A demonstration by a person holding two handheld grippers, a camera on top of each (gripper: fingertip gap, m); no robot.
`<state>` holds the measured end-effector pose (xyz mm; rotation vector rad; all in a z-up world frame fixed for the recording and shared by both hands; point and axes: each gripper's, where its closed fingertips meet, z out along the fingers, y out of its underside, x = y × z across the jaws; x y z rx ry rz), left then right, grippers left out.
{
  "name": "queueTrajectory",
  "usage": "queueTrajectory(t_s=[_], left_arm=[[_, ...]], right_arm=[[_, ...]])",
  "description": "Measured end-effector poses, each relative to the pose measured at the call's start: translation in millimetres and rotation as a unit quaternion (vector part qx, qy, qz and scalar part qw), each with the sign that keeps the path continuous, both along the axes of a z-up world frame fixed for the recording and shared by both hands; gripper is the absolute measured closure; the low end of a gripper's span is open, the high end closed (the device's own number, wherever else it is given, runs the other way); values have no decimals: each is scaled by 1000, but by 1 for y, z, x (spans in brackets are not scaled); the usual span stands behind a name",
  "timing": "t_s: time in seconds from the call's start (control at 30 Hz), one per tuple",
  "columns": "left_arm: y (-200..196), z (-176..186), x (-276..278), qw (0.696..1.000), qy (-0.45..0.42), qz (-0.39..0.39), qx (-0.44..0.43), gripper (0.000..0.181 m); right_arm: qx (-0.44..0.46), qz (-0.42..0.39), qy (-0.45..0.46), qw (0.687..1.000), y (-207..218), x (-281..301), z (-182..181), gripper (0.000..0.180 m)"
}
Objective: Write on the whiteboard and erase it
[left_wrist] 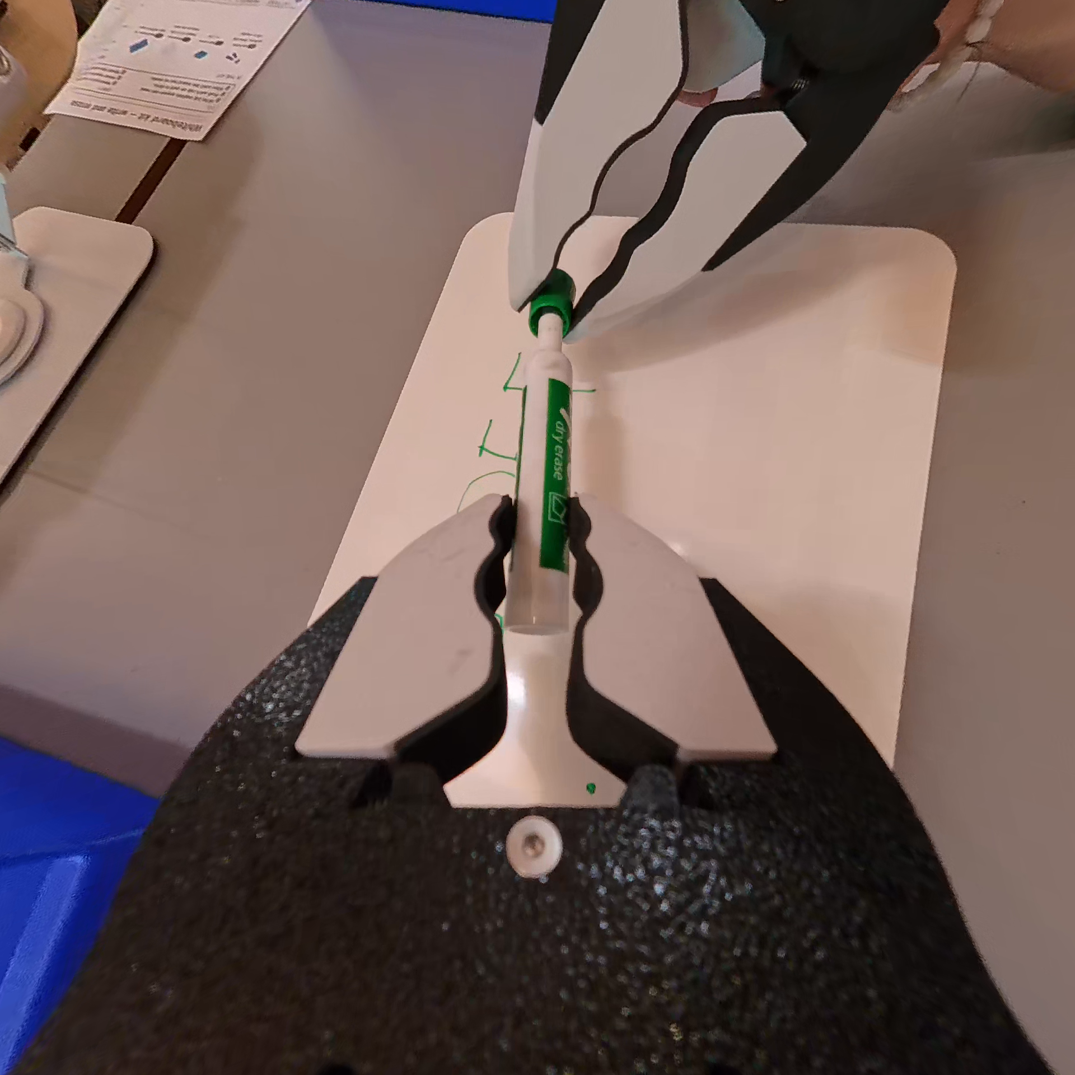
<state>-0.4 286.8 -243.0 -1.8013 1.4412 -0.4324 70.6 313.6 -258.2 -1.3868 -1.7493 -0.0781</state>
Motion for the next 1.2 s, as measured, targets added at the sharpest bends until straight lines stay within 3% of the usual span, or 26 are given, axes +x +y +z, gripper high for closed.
queueTrajectory(t_s=[0.27, 0.4, 0.53, 0.73, 0.93, 1.2], left_arm=[[1, -10, 3, 1000, 26, 2, 1, 163], [1, -11, 8, 1000, -3, 8, -24, 163], [3, -17, 9, 999, 36, -3, 18, 163], [-3, -8, 16, 992, -88, -4, -92, 164], [-7, -13, 24, 999, -29, -30, -26, 164], [-6, -9, 21, 988, -105, -12, -110, 164]], right_arm=[[13, 0, -24, 1000, -6, -10, -3, 162], [-6, -11, -8, 1000, -6, -6, 0, 162], [-21, -26, -33, 999, -6, -4, -8, 162], [-65, -12, -13, 998, -13, -2, -8, 162], [-97, -6, -53, 994, -18, 1, -26, 163], [-138, -6, 23, 990, -19, 1, -9, 163]])
